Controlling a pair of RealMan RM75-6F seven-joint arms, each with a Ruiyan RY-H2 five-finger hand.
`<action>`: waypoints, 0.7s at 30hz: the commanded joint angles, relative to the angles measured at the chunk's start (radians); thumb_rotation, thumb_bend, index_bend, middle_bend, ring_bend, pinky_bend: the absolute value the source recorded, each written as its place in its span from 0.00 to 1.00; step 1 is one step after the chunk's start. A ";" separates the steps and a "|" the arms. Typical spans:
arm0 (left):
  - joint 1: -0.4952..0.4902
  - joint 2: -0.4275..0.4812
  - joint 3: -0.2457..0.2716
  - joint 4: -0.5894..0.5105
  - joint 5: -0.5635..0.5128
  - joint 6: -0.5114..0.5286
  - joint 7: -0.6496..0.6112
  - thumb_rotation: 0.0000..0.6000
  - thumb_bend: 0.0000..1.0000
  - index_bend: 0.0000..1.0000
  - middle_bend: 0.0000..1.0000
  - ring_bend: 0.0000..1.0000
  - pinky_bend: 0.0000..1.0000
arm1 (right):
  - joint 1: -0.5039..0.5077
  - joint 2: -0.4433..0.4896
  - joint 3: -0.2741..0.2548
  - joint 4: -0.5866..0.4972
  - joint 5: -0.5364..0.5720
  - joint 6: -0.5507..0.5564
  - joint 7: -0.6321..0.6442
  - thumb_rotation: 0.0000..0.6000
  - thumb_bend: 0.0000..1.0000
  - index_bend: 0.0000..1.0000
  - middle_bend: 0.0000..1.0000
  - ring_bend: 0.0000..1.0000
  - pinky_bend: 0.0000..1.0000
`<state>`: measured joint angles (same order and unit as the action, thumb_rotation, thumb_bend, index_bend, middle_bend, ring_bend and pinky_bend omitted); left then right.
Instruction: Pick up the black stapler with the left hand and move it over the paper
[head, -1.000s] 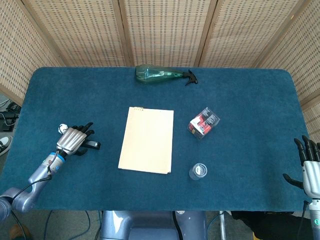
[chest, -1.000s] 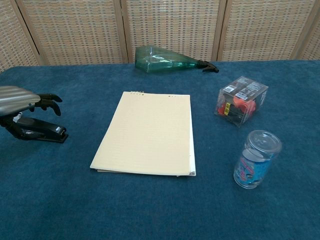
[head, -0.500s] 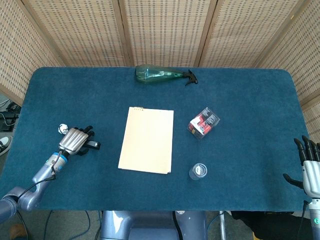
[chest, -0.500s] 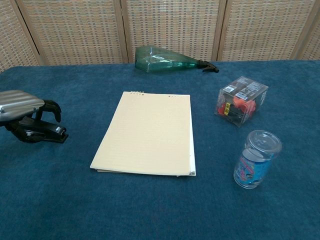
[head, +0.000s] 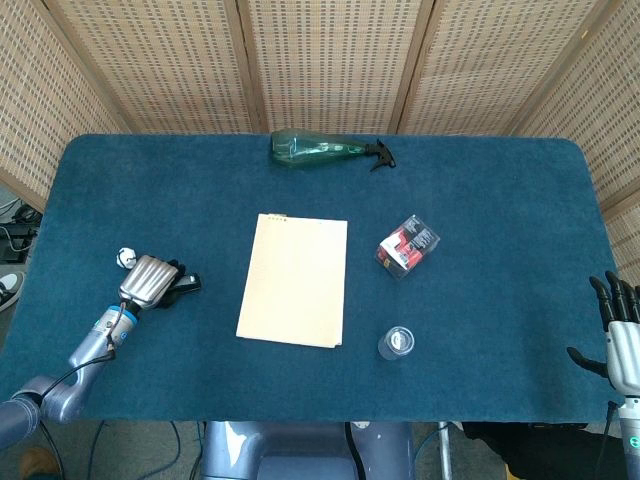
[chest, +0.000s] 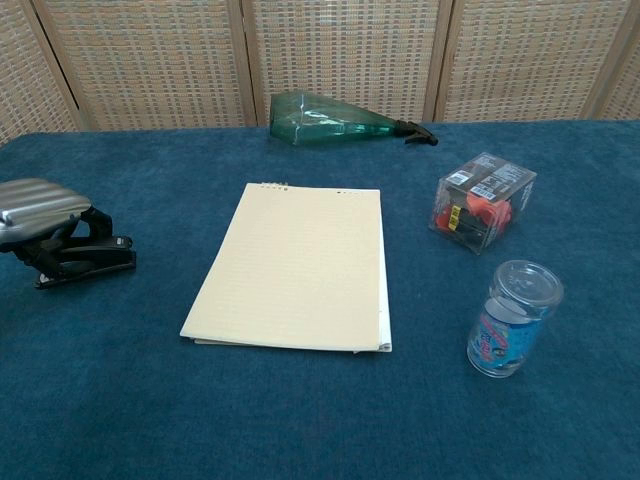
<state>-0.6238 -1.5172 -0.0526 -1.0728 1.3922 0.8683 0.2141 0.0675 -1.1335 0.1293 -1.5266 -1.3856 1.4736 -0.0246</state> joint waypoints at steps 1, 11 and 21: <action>0.000 0.010 -0.001 -0.009 0.001 0.008 0.005 1.00 0.61 0.58 0.47 0.60 0.55 | 0.000 0.000 0.000 0.000 0.000 0.000 0.000 1.00 0.00 0.00 0.00 0.00 0.00; -0.019 0.098 0.006 -0.111 0.062 0.060 0.004 1.00 0.61 0.59 0.47 0.60 0.55 | -0.001 0.004 0.003 -0.005 0.004 0.000 0.005 1.00 0.00 0.00 0.00 0.00 0.00; -0.150 0.154 -0.085 -0.341 0.034 -0.004 0.160 1.00 0.60 0.59 0.48 0.60 0.55 | 0.014 0.001 0.018 0.001 0.043 -0.033 -0.002 1.00 0.00 0.00 0.00 0.00 0.00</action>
<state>-0.7329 -1.3637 -0.1076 -1.3715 1.4536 0.8981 0.3180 0.0792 -1.1320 0.1451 -1.5271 -1.3455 1.4434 -0.0254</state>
